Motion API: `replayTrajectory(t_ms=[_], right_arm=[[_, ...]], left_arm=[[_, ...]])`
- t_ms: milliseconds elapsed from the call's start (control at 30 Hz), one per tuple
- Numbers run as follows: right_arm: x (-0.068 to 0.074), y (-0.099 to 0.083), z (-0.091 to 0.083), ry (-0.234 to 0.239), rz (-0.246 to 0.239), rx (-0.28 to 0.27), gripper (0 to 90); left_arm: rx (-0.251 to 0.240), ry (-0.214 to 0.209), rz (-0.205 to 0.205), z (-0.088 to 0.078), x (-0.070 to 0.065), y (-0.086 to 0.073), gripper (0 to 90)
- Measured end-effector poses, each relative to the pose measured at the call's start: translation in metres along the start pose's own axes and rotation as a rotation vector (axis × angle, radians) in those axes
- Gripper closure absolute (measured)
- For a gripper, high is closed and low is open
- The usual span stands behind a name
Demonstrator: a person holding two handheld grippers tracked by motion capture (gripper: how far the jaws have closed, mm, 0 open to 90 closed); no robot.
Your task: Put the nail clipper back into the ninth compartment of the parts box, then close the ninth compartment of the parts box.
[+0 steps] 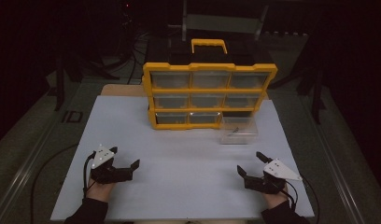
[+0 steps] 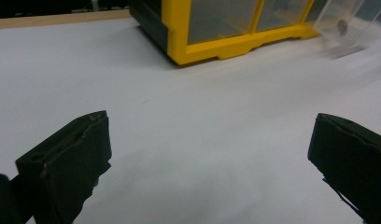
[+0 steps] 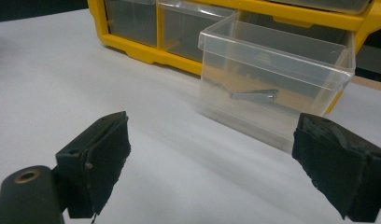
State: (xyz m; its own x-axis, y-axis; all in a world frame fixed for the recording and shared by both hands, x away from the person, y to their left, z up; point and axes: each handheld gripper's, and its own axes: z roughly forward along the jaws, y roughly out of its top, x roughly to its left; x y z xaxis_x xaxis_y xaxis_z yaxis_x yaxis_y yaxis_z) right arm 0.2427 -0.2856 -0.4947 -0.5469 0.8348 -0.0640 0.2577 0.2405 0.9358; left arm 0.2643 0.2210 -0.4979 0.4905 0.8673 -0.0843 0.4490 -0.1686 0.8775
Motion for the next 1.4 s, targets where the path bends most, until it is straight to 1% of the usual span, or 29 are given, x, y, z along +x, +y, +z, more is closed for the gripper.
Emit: replayTrajectory(t_ms=[133,267,433,500,600,633,667,767,800,867,933,967,1067,1100,1133,1200,1267,1400], right_arm=[[0.000,-0.002,0.000,-0.001,-0.003,0.006,11.0],[0.000,-0.003,0.000,-0.011,-0.014,0.017,11.0],[0.000,-0.002,0.001,-0.010,-0.017,0.014,11.0],[0.000,-0.001,0.000,-0.010,-0.022,0.013,11.0],[0.000,0.001,-0.002,-0.009,-0.020,0.008,11.0],[0.000,0.001,-0.002,-0.009,-0.020,0.008,11.0],[-0.002,0.001,-0.003,0.011,0.005,0.005,11.0],[-0.003,0.001,-0.003,0.018,0.011,0.002,11.0],[-0.003,0.001,-0.003,0.014,0.001,0.007,11.0],[-0.002,0.000,-0.003,0.017,-0.014,0.011,11.0],[-0.002,0.000,-0.003,0.009,-0.019,0.022,10.9],[-0.001,0.001,-0.003,0.002,-0.021,0.024,10.9],[-0.002,0.002,-0.005,-0.007,-0.017,0.010,10.9],[-0.003,0.002,-0.006,-0.023,-0.024,0.000,10.9],[-0.004,0.002,-0.006,-0.029,-0.029,0.002,10.9],[-0.004,0.002,-0.007,-0.029,-0.027,0.000,10.9],[-0.005,0.002,-0.008,-0.029,-0.019,0.000,10.9],[-0.005,0.004,-0.010,-0.032,-0.025,0.002,10.9]], left_arm=[[-0.018,0.017,0.020,0.000,0.000,-0.002,0.1],[-0.016,0.025,0.045,0.001,-0.003,-0.004,0.1],[-0.026,0.007,0.049,0.000,-0.005,-0.005,0.1],[-0.027,0.013,0.045,-0.001,-0.007,-0.005,0.1],[-0.032,0.020,0.059,-0.003,-0.008,-0.005,0.1],[-0.032,0.020,0.059,-0.003,-0.008,-0.005,0.1],[-0.041,0.011,0.040,-0.004,-0.007,-0.005,0.1],[-0.051,-0.002,0.018,-0.004,-0.003,-0.006,0.2],[-0.054,-0.001,0.016,-0.005,-0.003,-0.006,0.1],[-0.055,-0.001,0.021,-0.005,-0.002,-0.006,0.2],[-0.058,0.007,0.021,-0.005,-0.002,-0.007,0.1],[-0.056,0.005,0.021,-0.005,-0.002,-0.007,0.2],[-0.056,0.006,0.022,-0.004,-0.002,-0.008,0.1],[-0.055,0.002,0.023,-0.004,-0.002,-0.008,0.1],[-0.056,0.002,0.023,-0.004,-0.002,-0.008,0.1],[-0.059,-0.005,0.019,-0.004,-0.001,-0.008,0.1],[-0.060,-0.011,0.023,-0.003,-0.002,-0.008,0.1],[-0.068,-0.021,0.028,-0.003,-0.003,-0.008,0.1]])
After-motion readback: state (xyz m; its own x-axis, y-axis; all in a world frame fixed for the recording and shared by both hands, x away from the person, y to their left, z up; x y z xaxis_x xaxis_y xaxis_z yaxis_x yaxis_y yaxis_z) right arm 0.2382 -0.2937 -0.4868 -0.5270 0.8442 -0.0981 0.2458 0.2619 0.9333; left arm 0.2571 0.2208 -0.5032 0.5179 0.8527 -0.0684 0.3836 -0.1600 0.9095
